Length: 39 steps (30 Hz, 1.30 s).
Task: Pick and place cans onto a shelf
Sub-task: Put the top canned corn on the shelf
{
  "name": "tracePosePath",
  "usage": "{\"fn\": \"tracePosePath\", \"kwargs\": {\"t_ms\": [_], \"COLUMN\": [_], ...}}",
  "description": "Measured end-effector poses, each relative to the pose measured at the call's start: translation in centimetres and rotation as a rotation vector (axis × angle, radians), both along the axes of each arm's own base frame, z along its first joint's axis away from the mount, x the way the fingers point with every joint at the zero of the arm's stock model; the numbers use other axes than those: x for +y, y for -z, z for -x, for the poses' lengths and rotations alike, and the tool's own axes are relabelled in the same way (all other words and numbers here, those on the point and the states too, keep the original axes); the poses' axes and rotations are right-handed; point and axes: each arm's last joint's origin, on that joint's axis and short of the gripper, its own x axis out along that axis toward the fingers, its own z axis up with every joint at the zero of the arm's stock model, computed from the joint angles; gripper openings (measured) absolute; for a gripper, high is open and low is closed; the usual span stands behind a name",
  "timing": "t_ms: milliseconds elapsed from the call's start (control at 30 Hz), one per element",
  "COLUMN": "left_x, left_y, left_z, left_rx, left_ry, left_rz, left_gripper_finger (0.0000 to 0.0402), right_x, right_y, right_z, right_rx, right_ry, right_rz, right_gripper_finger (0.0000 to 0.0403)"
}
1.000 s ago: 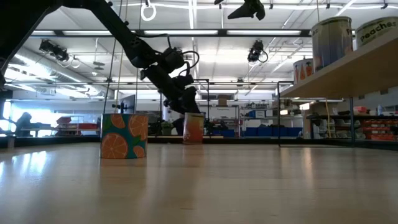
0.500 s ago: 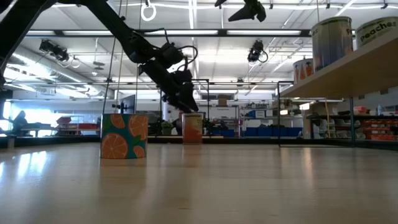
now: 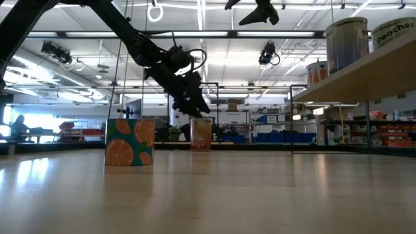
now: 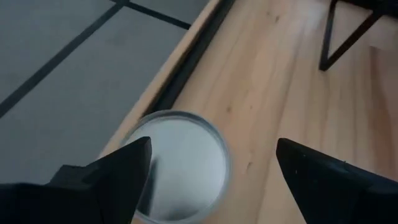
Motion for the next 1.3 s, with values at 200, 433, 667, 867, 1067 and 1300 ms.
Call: {"fn": "tracePosePath", "kwargs": {"t_ms": [200, 433, 667, 867, 1067, 1300], "left_x": [-0.1, -0.1, 0.4, 0.0, -1.2, -1.8], "left_y": [0.2, -0.2, -1.5, -1.2, 0.0, 1.0], "left_z": [-0.2, -0.2, 0.3, 0.0, -1.5, -2.3], "left_rx": [0.017, 0.0, -0.07, -0.045, -0.005, 0.085], "left_ry": [-0.105, -0.114, -0.198, -0.183, -0.186, -0.298], "left_rz": [0.007, -0.001, 0.025, 0.024, -0.007, -0.135], "left_gripper_finger": [0.0349, 0.0327, 0.0355, 0.0357, 0.0358, 0.0358], "right_x": [0.0, 0.0, 0.0, 0.0, 0.2, 0.8], "right_y": [0.0, 0.0, 0.0, 0.0, 0.0, 0.0], "right_z": [0.0, 0.0, 0.0, 0.0, -0.1, -0.3], "right_rx": [0.0, 0.001, -0.006, -0.006, -0.008, -0.009], "right_ry": [0.001, 0.003, 0.005, 0.005, 0.0, -0.02], "right_rz": [0.0, 0.001, -0.008, -0.008, -0.011, -0.014], "right_gripper_finger": [0.0325, 0.0325, 0.0325, 0.0325, 0.0325, 0.0325]}}
